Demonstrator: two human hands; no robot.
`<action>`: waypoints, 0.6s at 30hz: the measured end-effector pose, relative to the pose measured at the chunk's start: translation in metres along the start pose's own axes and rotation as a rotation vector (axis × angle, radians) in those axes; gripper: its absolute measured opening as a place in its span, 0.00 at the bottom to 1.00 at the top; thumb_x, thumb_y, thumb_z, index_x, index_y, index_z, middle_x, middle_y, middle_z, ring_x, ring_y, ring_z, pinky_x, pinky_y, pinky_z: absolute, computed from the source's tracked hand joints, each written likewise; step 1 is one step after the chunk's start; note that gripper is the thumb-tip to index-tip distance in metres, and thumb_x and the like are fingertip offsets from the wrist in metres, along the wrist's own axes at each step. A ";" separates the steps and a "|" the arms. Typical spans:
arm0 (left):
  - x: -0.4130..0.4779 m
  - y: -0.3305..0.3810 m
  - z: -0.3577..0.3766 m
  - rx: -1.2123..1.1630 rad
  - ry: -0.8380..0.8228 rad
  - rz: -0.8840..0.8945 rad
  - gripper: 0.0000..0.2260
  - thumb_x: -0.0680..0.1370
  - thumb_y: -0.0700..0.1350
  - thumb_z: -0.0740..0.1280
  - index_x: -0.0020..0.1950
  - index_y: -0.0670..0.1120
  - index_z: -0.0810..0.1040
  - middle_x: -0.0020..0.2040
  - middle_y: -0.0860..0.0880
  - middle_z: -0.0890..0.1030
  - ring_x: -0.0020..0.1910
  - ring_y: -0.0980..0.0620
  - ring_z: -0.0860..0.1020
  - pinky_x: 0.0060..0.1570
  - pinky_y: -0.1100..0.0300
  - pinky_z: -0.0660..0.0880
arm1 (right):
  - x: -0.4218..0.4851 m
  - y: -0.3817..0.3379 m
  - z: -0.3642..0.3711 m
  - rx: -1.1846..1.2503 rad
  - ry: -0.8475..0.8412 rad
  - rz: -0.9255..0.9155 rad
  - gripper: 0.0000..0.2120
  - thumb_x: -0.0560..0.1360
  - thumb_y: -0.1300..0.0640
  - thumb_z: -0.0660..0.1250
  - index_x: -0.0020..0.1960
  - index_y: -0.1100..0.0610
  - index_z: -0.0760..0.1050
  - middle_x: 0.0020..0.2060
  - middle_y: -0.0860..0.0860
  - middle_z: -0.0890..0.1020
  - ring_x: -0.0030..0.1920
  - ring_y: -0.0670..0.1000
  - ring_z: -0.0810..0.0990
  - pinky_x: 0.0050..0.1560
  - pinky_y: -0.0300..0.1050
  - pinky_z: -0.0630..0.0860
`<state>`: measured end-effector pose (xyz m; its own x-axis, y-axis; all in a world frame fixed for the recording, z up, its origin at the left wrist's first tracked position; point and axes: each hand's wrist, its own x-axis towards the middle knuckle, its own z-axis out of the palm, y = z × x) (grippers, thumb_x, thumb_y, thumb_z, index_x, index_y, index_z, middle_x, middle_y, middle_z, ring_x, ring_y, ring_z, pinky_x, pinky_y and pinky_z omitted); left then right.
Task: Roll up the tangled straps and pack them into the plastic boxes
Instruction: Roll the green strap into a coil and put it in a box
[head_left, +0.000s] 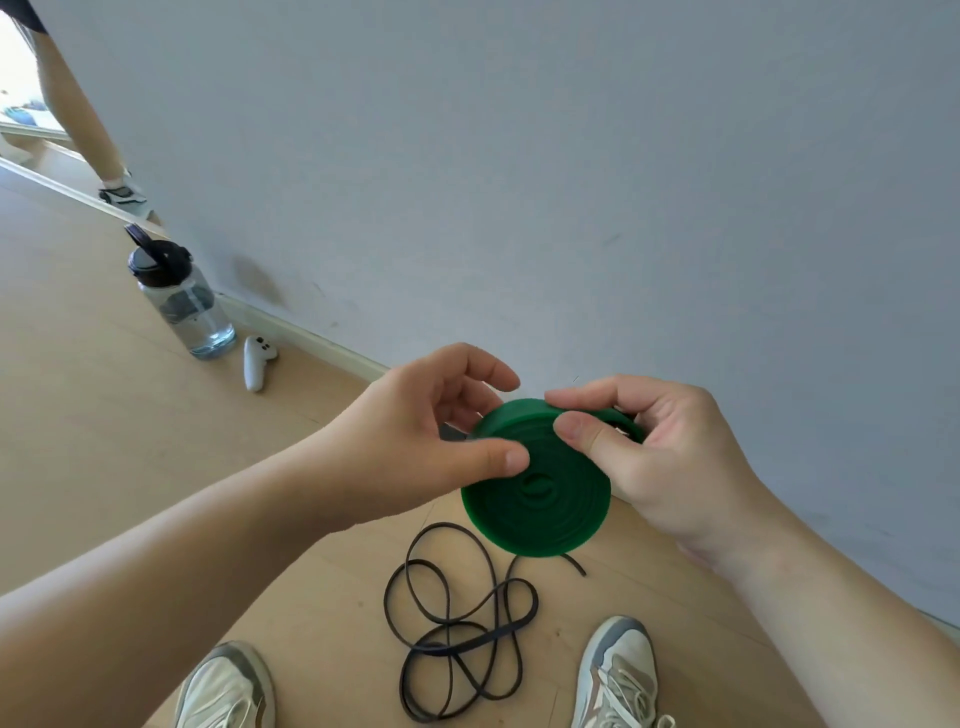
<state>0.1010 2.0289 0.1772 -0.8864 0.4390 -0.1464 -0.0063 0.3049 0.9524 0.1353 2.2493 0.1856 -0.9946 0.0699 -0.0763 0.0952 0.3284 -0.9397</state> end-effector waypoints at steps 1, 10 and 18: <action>0.000 0.000 0.001 0.038 -0.022 0.002 0.20 0.71 0.44 0.81 0.59 0.58 0.79 0.52 0.55 0.85 0.52 0.56 0.84 0.50 0.61 0.83 | 0.001 0.000 0.000 -0.005 0.008 -0.004 0.07 0.75 0.59 0.77 0.48 0.47 0.88 0.43 0.47 0.89 0.47 0.54 0.88 0.54 0.59 0.84; 0.002 0.000 0.001 0.009 -0.013 0.044 0.20 0.77 0.39 0.75 0.63 0.60 0.81 0.52 0.56 0.87 0.55 0.59 0.83 0.52 0.65 0.81 | 0.002 -0.005 -0.012 0.141 0.027 0.044 0.05 0.71 0.61 0.77 0.45 0.54 0.88 0.40 0.52 0.89 0.40 0.49 0.88 0.45 0.41 0.83; 0.003 -0.012 0.010 -0.298 0.161 -0.013 0.16 0.79 0.36 0.72 0.63 0.53 0.83 0.52 0.49 0.88 0.55 0.46 0.86 0.56 0.54 0.83 | 0.000 -0.002 -0.004 0.294 0.019 0.084 0.09 0.75 0.63 0.73 0.54 0.61 0.78 0.49 0.52 0.89 0.50 0.52 0.88 0.54 0.45 0.82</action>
<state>0.1028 2.0354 0.1630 -0.9470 0.2900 -0.1378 -0.1322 0.0389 0.9905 0.1357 2.2524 0.1885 -0.9827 0.1036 -0.1538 0.1581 0.0347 -0.9868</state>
